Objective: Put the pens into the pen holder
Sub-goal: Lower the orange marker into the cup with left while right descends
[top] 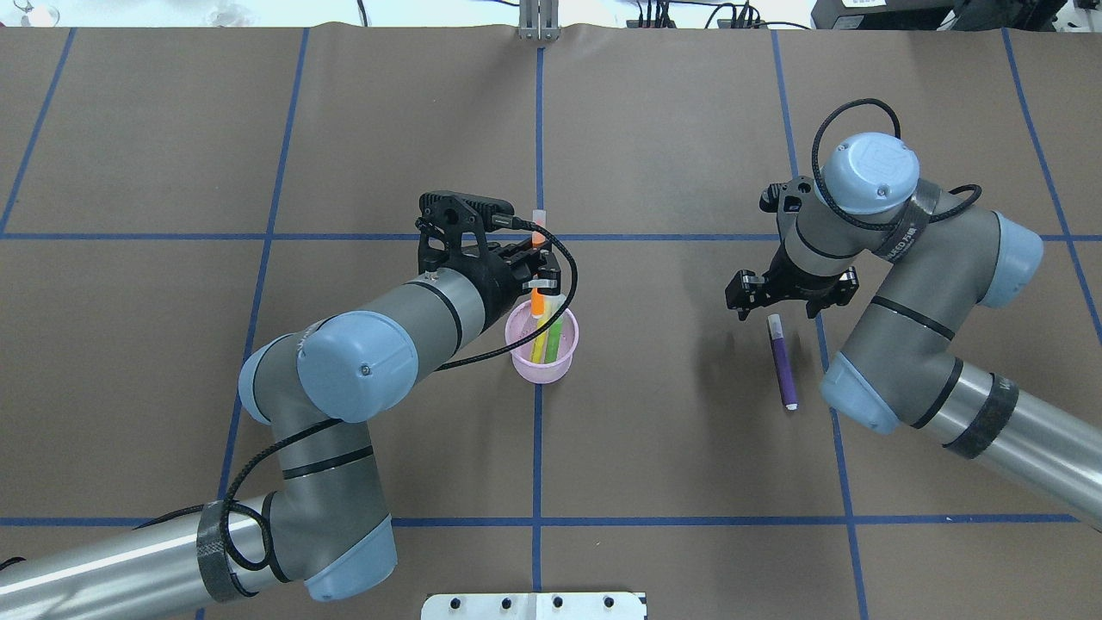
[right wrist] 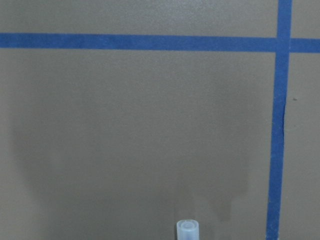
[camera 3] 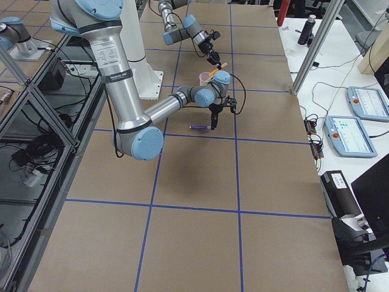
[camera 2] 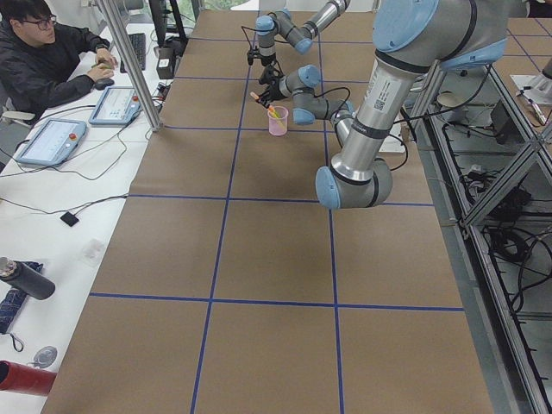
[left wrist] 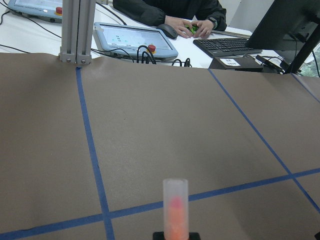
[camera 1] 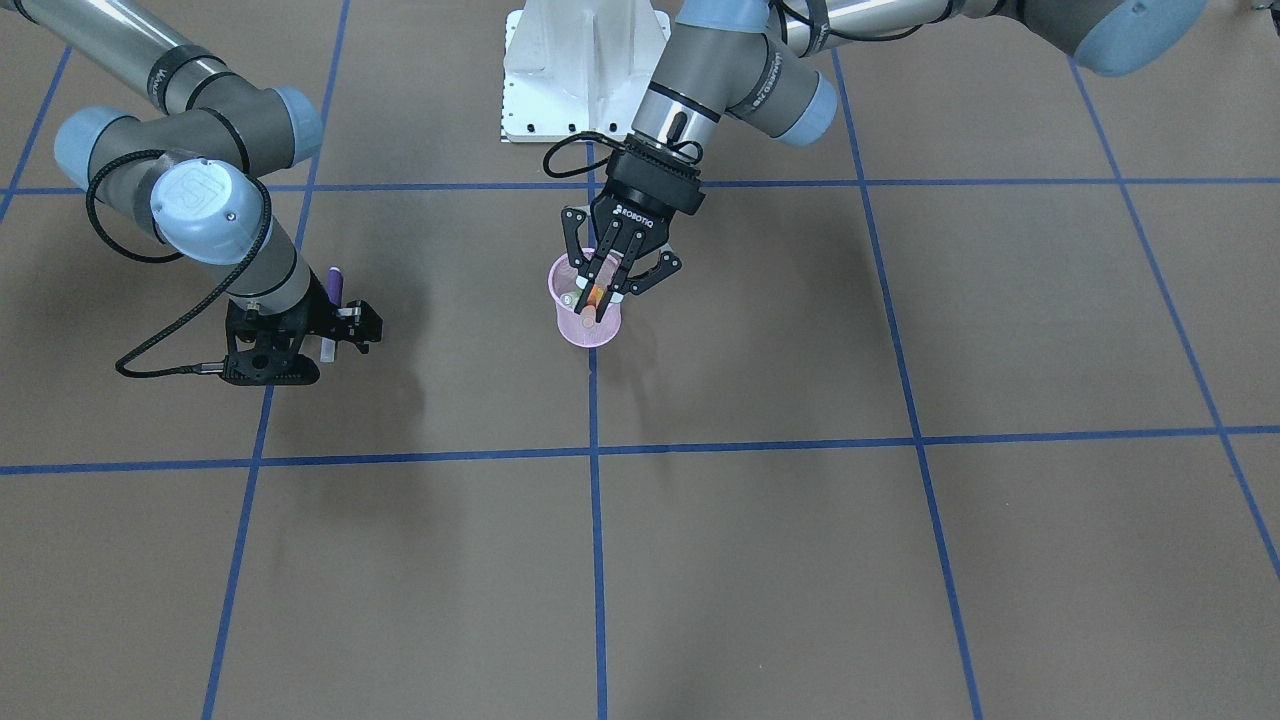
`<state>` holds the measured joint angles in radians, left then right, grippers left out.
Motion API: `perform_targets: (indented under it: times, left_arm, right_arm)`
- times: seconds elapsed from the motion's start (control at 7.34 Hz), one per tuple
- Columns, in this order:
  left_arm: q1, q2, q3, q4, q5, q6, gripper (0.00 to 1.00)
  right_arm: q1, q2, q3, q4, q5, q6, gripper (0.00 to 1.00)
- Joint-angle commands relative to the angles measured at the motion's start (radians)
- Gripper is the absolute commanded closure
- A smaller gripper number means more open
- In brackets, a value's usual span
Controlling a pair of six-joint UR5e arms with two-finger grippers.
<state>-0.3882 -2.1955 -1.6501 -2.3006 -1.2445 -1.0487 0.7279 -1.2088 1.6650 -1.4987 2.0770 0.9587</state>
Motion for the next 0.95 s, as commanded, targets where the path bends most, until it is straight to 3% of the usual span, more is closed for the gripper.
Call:
perform_targets:
  times: [0.0, 0.27, 0.41, 0.54, 0.82]
  left_arm:
    - [0.008, 0.007, 0.012, -0.011, 0.000, 0.001, 1.00]
    - [0.014, 0.002, 0.024, -0.013, 0.000, -0.002, 1.00]
    - [0.014, -0.004, 0.021, -0.013, -0.003, -0.010, 0.55]
    - [0.014, -0.004, 0.021, -0.010, -0.003, -0.002, 0.01]
    - [0.012, -0.003, 0.010, -0.008, -0.001, -0.001, 0.01]
  right_arm:
    - [0.001, 0.000, -0.001, 0.000, 0.000, -0.002, 0.01]
    - [-0.001, 0.000, -0.001, 0.000, 0.000, -0.002, 0.01]
    - [-0.001, -0.001, -0.001, 0.000, 0.000, -0.002, 0.01]
    - [-0.002, -0.001, -0.001, 0.000, 0.000, -0.002, 0.03]
    - [-0.013, -0.001, -0.010, 0.008, -0.003, -0.003, 0.05]
